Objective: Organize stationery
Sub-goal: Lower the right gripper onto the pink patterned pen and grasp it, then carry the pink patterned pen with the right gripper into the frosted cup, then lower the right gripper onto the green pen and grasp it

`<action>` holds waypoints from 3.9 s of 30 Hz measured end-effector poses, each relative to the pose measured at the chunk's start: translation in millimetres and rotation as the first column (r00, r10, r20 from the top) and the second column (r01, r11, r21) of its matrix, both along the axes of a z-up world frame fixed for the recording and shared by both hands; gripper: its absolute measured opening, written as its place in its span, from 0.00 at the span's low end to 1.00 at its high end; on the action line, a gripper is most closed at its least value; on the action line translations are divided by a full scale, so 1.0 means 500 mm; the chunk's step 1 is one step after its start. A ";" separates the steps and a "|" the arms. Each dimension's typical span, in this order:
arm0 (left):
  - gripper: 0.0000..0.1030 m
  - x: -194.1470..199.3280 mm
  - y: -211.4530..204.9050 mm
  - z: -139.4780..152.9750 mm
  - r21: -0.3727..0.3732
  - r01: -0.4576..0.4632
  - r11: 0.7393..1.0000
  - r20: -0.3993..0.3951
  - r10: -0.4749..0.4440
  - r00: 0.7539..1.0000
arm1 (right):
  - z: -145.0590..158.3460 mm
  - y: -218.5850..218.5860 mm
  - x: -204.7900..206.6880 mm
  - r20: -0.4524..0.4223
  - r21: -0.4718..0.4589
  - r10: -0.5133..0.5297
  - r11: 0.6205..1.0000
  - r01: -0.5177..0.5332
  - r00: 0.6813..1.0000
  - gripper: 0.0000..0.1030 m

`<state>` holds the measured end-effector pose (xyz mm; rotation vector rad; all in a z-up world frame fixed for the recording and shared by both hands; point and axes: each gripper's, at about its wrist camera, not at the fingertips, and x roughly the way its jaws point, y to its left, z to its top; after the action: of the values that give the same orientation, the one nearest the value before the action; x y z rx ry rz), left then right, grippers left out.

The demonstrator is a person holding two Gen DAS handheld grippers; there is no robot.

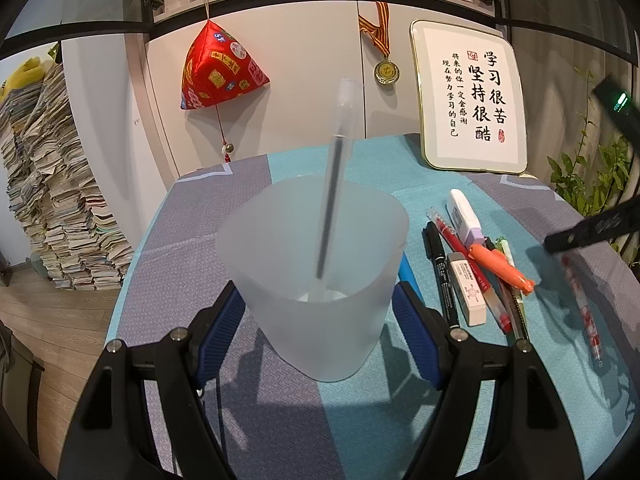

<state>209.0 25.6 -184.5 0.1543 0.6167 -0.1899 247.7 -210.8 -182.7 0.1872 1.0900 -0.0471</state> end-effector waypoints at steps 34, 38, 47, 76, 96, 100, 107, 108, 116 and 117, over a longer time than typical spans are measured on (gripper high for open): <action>0.73 0.003 -0.004 -0.003 -0.003 0.002 1.000 -0.014 -0.002 1.000 | 0.296 0.245 -0.021 0.444 0.145 0.292 0.909 -0.390 0.847 0.13; 0.73 0.005 -0.006 -0.004 -0.003 0.001 1.000 -0.019 -0.001 1.000 | 0.325 0.229 -0.043 0.489 0.134 0.284 0.910 -0.393 0.825 0.13; 0.73 0.005 -0.007 -0.004 -0.003 0.001 1.000 -0.019 -0.001 1.000 | 0.299 0.253 -0.041 0.453 0.108 0.334 0.900 -0.423 0.827 0.13; 0.73 0.006 -0.006 -0.003 -0.003 0.001 1.000 -0.019 -0.001 1.000 | 0.174 0.197 -0.006 0.251 0.242 0.316 0.895 -0.375 0.915 0.13; 0.73 0.005 -0.007 0.000 0.003 0.000 1.000 -0.019 0.000 1.000 | -0.018 0.025 0.061 -0.062 0.167 -0.033 0.985 0.043 0.998 0.13; 0.73 0.005 -0.007 0.000 0.003 0.001 1.000 -0.018 -0.001 1.000 | -0.028 0.032 0.071 -0.073 0.185 -0.038 0.981 0.051 0.997 0.13; 0.73 0.004 -0.007 0.000 0.003 0.001 1.000 -0.018 -0.001 1.000 | -0.045 0.053 0.085 -0.084 0.164 -0.044 0.985 0.058 0.995 0.15; 0.73 0.005 -0.007 0.000 0.004 0.001 1.000 -0.018 -0.001 1.000 | -0.045 0.056 0.087 -0.081 0.150 -0.045 0.987 0.057 0.996 0.15; 0.74 0.004 -0.006 -0.001 0.002 0.001 1.000 -0.019 -0.001 1.000 | -0.037 0.060 0.079 -0.070 0.025 0.018 1.000 -0.016 0.997 0.13; 0.74 0.004 -0.005 -0.001 0.003 0.001 1.000 -0.019 -0.001 1.000 | -0.034 0.053 0.076 -0.070 -0.008 0.020 1.000 -0.021 0.997 0.13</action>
<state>211.2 22.8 -185.0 0.1557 0.6354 -0.1917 285.6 -184.3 -199.8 0.1673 1.1615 -0.0405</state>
